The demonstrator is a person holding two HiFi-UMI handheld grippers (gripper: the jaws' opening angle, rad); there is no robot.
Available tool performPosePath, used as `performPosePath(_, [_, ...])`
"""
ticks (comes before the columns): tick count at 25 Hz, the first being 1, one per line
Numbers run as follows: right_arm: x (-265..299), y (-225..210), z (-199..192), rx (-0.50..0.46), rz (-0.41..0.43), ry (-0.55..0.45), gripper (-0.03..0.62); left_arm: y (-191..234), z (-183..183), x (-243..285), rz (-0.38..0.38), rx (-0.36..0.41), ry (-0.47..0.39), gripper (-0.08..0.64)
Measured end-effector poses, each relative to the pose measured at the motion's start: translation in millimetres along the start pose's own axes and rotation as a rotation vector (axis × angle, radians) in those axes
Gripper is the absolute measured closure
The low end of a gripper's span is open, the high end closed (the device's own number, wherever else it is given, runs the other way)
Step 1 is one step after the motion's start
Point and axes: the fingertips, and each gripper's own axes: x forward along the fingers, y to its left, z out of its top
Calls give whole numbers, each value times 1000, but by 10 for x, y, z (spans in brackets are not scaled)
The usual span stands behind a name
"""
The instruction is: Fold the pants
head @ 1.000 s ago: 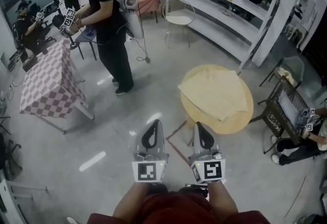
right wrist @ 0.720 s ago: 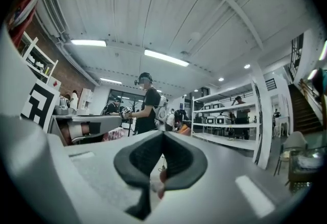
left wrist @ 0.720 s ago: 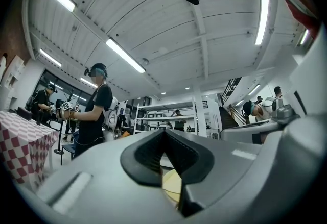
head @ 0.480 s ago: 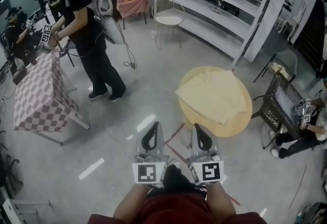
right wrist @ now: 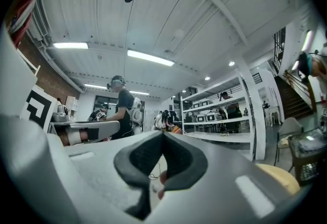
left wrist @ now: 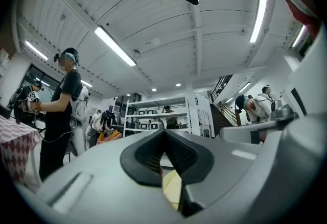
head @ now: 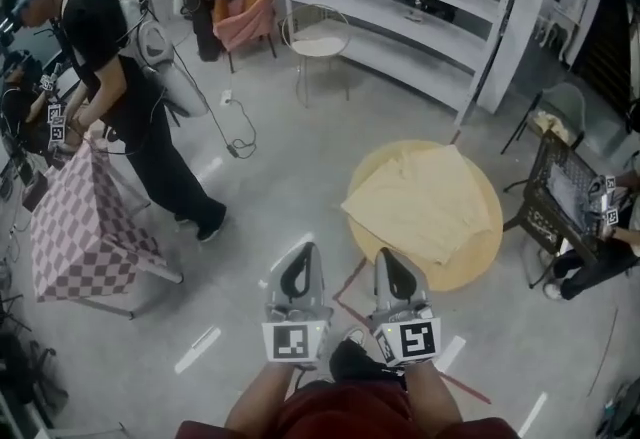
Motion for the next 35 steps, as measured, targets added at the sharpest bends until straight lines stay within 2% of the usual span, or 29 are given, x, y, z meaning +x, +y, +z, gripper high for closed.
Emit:
performPosePath(5, [223, -363, -104, 5, -71, 17, 592, -125, -205, 472, -72, -27, 46, 554])
performPosePath(17, [328, -1459, -290, 19, -275, 52, 592, -666, -601, 1478, -270, -2, 84, 554])
performPosePath(22, [469, -1546, -368, 6, -338, 74, 592, -699, -779, 1738, -347, -35, 108, 554])
performPosePath(29, [524, -1602, -402, -13, -507, 106, 592, -737, -927, 1995, -521, -80, 101, 554])
performPosePath(35, [622, -1462, -463, -34, -608, 116, 592, -632, -1034, 2095, -632, -107, 100, 554])
